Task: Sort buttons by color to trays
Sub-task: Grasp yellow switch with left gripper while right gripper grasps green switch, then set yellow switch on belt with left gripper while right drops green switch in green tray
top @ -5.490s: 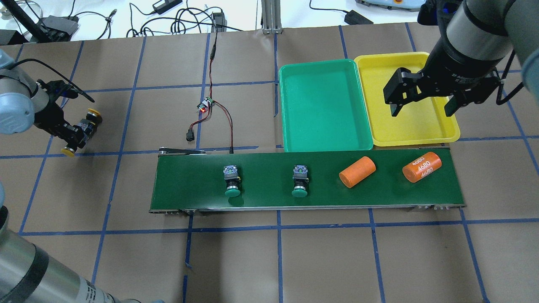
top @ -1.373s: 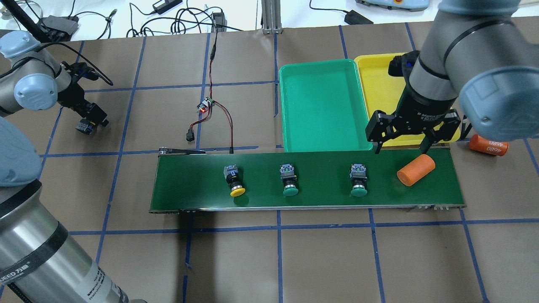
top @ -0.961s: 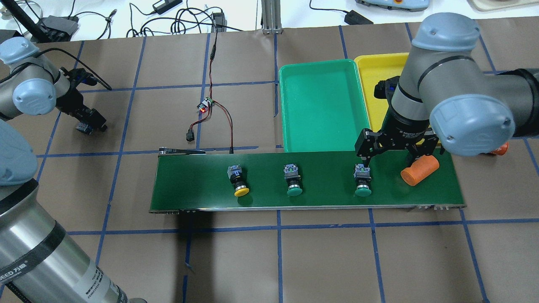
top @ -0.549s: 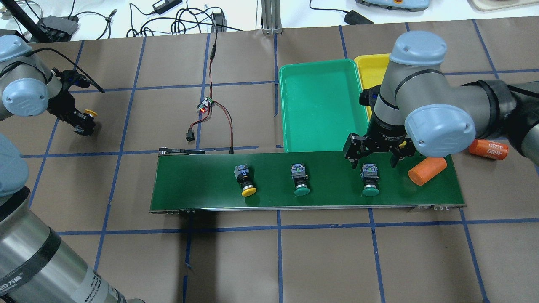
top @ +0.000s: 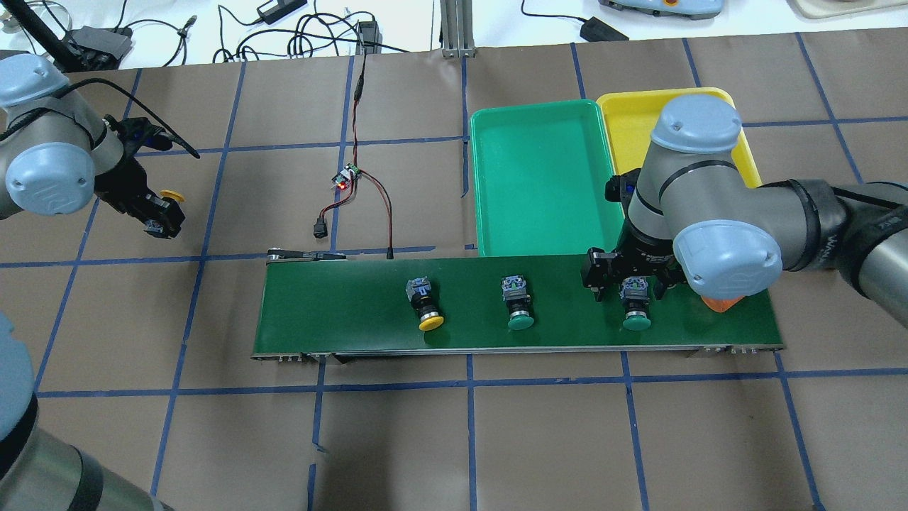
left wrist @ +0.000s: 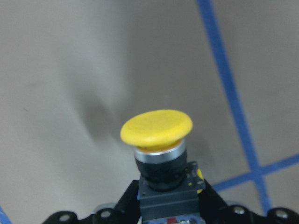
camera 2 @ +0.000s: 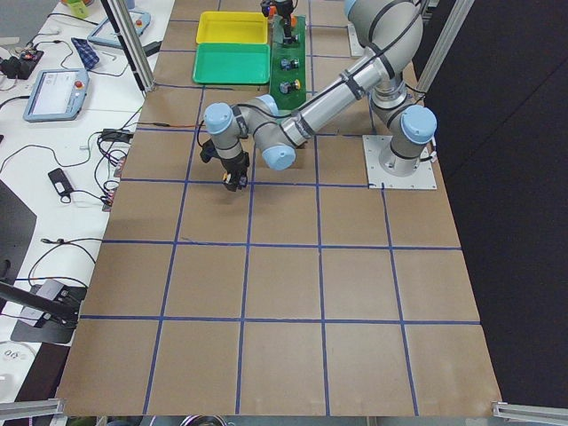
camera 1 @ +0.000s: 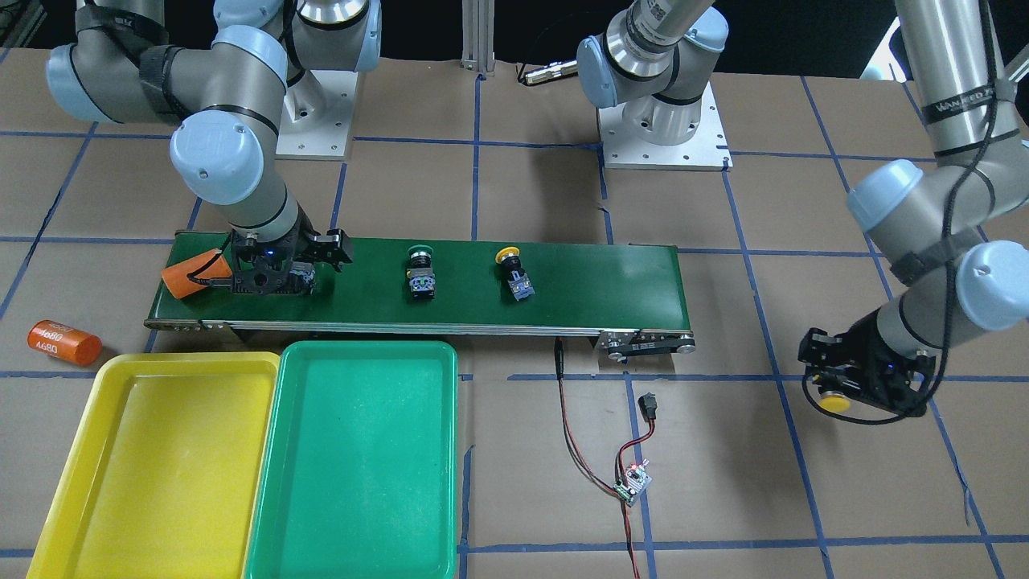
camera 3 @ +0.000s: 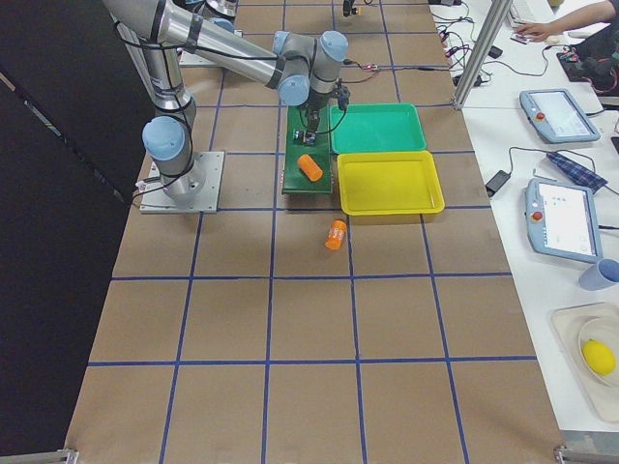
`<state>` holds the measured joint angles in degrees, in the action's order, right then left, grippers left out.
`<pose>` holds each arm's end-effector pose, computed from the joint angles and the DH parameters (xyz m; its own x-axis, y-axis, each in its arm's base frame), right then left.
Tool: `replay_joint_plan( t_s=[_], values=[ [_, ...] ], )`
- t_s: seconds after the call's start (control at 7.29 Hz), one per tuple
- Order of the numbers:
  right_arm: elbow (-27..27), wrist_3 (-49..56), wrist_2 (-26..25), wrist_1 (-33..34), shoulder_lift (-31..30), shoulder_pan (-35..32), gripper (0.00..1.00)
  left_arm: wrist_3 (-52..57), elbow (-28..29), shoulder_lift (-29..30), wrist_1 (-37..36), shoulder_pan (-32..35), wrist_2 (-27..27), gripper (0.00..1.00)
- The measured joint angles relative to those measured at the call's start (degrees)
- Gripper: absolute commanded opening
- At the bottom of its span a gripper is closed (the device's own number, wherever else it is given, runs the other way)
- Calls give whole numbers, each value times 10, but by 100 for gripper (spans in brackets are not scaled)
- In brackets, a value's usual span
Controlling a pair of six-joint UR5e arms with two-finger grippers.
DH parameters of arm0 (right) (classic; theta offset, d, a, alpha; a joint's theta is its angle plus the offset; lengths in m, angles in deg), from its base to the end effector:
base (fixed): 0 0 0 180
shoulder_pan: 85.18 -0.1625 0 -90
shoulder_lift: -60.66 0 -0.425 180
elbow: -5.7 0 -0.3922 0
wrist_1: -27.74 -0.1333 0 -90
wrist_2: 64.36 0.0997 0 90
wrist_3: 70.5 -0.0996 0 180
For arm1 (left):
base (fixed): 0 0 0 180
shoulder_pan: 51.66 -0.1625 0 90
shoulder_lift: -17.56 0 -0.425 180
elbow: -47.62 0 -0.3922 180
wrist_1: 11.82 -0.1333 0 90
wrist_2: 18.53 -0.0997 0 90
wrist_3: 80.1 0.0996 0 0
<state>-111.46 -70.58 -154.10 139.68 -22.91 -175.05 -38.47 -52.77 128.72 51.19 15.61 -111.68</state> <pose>0.1327 -0.4521 0.2502 -1.0000 0.0046 -0.0042 0.0036 0.9794 0.2019 0.1059 -0.5835 0.2466 -0.9455 0.3254 0.0119 0.3250 0.9408 0.0958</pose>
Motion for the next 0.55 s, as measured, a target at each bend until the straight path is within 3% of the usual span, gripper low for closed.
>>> replay_joint_plan(
  t_s=[0.14, 0.55],
  values=[
    [-8, 1, -2, 8, 0, 4, 0, -57, -30, -45, 15, 32, 11, 0],
    [-9, 0, -14, 12, -1, 12, 0, -265, -118, -165, 73, 129, 61, 0]
  ],
)
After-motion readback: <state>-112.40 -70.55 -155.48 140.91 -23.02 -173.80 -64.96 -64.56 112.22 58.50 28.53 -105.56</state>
